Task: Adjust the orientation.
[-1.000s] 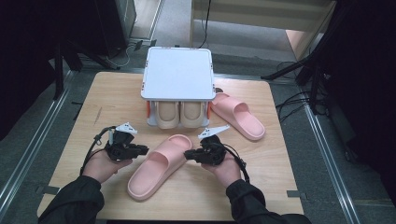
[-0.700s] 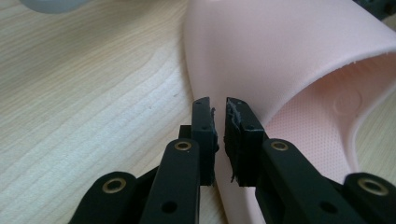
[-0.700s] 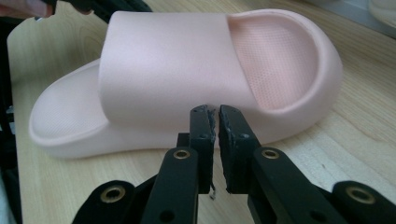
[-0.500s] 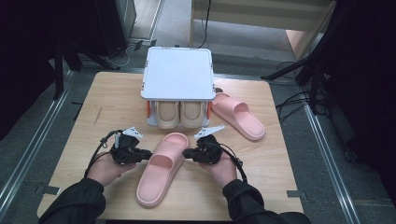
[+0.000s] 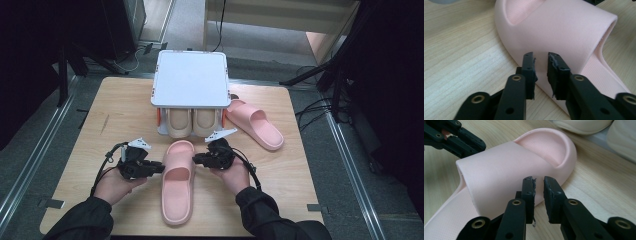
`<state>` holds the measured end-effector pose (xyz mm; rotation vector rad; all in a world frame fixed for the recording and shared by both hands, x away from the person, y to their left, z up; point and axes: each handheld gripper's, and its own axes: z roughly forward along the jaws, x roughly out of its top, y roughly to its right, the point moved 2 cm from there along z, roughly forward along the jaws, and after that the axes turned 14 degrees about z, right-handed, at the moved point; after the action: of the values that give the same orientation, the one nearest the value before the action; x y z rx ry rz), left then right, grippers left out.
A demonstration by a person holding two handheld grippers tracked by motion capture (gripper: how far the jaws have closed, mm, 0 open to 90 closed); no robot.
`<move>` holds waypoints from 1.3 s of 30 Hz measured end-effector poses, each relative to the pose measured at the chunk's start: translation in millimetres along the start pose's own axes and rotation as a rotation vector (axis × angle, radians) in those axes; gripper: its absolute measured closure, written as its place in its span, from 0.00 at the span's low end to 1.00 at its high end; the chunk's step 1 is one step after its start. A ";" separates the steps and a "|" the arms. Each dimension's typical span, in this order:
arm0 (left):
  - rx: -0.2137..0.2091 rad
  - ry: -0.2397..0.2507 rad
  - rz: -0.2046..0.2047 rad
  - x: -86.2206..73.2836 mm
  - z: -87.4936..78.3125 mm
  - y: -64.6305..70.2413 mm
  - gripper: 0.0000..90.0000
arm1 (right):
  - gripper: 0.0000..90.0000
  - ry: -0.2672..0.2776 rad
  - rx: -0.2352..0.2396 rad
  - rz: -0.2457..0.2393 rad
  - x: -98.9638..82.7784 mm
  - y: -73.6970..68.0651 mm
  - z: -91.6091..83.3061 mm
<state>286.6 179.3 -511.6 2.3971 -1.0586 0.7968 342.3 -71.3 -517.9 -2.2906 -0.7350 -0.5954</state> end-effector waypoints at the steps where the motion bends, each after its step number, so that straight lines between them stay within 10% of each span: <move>1: 0.005 0.003 0.008 0.6 -1.1 -0.6 0.80 | 0.87 0.004 -0.007 -0.007 0.5 0.1 -1.7; 17: -0.042 0.041 -0.031 4.1 -19.8 -15.0 0.45 | 0.78 0.104 -0.015 0.010 6.2 20.2 -47.0; 39: -0.041 0.034 -0.017 2.0 -23.5 -24.1 0.41 | 0.71 0.190 -0.104 0.096 13.8 88.2 -96.9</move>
<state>298.2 206.6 -495.6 2.3471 -1.0299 0.7986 388.0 -189.7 -482.5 -2.3090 -0.5116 -0.8091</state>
